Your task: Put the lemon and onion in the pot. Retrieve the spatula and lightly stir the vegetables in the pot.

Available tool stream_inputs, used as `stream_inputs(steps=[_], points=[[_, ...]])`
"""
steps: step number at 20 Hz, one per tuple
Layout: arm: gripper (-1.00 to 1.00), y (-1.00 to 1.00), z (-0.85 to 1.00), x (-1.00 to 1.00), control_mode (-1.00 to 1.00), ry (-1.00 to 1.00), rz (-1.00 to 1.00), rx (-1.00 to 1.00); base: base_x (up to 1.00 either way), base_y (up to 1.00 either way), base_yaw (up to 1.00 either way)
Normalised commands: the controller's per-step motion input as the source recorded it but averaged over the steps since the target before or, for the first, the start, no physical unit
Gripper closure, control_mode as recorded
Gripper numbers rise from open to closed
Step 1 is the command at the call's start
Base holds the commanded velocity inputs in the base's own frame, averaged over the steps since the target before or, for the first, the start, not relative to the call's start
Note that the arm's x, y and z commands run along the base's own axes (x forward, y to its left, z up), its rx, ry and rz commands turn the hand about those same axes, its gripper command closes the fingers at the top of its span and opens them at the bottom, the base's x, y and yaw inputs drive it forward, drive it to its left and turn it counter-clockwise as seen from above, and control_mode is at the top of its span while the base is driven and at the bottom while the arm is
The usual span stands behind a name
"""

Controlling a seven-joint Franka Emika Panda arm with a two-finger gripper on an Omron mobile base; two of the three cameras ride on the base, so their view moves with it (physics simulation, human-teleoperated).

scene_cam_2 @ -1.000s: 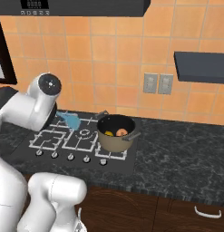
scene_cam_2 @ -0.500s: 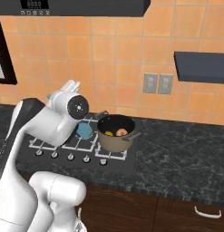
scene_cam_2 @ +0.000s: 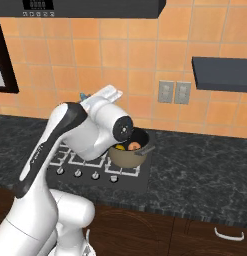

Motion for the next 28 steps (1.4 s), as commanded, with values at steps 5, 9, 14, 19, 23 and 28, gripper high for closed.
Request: stream_inputs(steps=[5,9,14,19,23,28], points=[[1.00,-0.40,0.79,0.06,-1.00,0.10,-0.11,0.14,0.00,0.00,0.00],[1.00,-0.81,0.04,0.16,-1.00,0.24,-0.06,0.15,0.00,0.00,0.00],[1.00,-0.68,-0.09,0.64,-1.00,0.10,0.00,0.22,0.00,0.00,0.00],[1.00,-0.06,-0.25,0.96,-1.00,0.01,0.00,0.05,0.00,0.00,0.00],[1.00,-0.01,-0.82,0.93,-1.00,0.20,0.00,0.00,0.00,0.00,0.00],[1.00,-0.03,-0.85,0.72,-1.00,0.10,0.00,0.00,0.00,0.00,0.00]])
